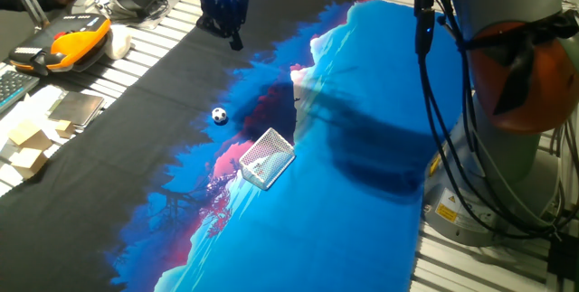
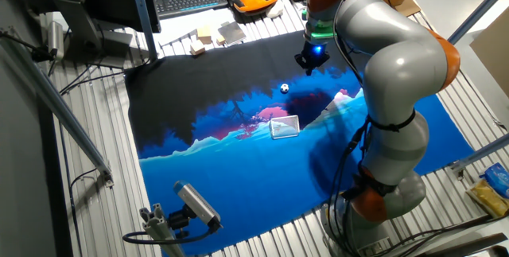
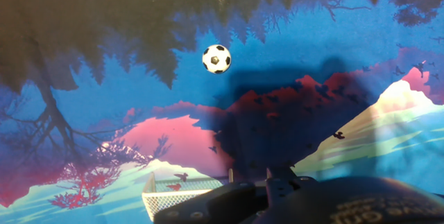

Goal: Push the soccer ball into the goal

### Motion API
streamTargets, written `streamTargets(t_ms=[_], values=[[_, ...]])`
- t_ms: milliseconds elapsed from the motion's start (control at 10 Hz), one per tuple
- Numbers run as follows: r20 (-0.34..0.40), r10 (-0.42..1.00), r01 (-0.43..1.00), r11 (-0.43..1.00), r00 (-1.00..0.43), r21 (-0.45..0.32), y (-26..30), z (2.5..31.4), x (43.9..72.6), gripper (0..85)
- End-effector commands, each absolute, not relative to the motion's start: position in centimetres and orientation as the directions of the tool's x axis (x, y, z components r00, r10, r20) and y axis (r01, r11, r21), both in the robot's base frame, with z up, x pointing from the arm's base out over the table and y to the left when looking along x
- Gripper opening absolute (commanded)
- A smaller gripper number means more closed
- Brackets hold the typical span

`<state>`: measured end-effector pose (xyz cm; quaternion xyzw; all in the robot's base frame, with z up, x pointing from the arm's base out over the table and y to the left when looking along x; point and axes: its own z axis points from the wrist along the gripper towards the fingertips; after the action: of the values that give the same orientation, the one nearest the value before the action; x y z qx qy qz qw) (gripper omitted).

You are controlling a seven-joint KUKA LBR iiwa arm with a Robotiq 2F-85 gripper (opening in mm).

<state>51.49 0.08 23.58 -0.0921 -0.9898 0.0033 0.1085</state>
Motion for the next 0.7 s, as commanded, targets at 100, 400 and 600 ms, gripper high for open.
streamTargets(t_ms=[100, 400, 600], values=[[0.213, 0.181, 0.180, 0.983, -0.960, -0.027, 0.08, 23.57, 51.48, 0.0], [0.211, 0.181, 0.180, 0.983, -0.960, -0.027, 0.09, 23.57, 51.47, 0.0], [0.178, 0.148, 0.144, 0.989, -0.973, -0.037, 0.09, 23.59, 51.47, 0.0]])
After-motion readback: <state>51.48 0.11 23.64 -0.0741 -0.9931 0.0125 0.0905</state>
